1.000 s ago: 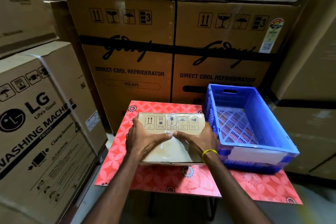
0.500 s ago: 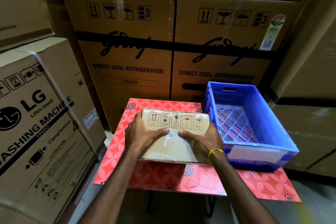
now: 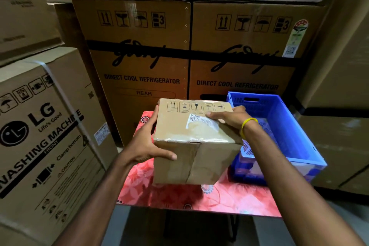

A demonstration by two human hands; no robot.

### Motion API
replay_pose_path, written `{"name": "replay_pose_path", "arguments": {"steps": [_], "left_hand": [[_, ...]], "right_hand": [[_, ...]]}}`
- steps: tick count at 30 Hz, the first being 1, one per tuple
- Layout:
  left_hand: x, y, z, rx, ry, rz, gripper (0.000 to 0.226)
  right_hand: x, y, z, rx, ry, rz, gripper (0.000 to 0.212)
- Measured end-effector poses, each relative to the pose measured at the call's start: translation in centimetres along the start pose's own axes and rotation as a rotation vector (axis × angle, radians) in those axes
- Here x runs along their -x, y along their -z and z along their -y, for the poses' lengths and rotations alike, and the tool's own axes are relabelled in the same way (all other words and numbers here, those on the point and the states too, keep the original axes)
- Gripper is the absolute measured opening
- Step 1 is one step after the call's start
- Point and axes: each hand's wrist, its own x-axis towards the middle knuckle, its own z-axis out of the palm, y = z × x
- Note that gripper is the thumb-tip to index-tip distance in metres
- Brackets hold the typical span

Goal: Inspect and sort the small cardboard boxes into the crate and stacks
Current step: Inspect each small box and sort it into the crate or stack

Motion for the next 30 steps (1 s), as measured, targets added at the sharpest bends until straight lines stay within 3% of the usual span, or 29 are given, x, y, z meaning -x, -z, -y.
{"name": "replay_pose_path", "arguments": {"steps": [5,7,9,10,12,14,17,20,24,27,30], "left_hand": [[0.1,0.7,-0.7,0.116,-0.089,-0.152,0.155],[0.2,1.5,-1.9,0.156,-0.102,-0.278,0.13],[0.3,1.9,-3.2,0.237,-0.081,-0.472,0.09],[0.3,1.9,-3.9,0.281,-0.05,-0.573,0.074],[0.1,2.1,-4.7,0.315,0.039,-0.706,0.056],[0.0,2.0,-5.6,0.338,0.123,-0.73,0.049],[0.6,1.3,-6.5,0.329,0.173,-0.604,0.06],[1.6,1.2,-6.7,0.249,0.189,-0.412,0.098],[2.7,1.2,-7.2,0.269,0.134,-0.209,0.106],[2.9,0.8,-6.4,0.348,0.112,-0.166,0.117],[3.0,1.0,-4.9,0.265,0.087,-0.182,0.126]], "right_hand": [[1.1,1.0,2.3,-0.169,0.099,0.072,0.1],[2.7,1.4,2.8,-0.318,0.22,0.146,0.087],[3.8,1.5,2.4,-0.396,0.434,0.192,0.051],[4.1,1.5,1.9,-0.411,0.522,0.228,0.05],[4.6,1.3,0.9,-0.395,0.621,0.349,0.083],[4.4,0.6,-0.1,-0.349,0.636,0.4,0.115],[4.4,-0.6,-0.7,-0.355,0.597,0.289,0.123],[5.1,-1.2,-1.3,-0.546,0.52,0.199,0.091],[5.6,-2.2,-1.5,-0.704,0.311,0.11,0.053],[5.6,-3.3,-2.1,-0.699,0.199,-0.008,0.054],[6.8,-3.9,-2.6,-0.73,0.182,0.11,0.062]]}}
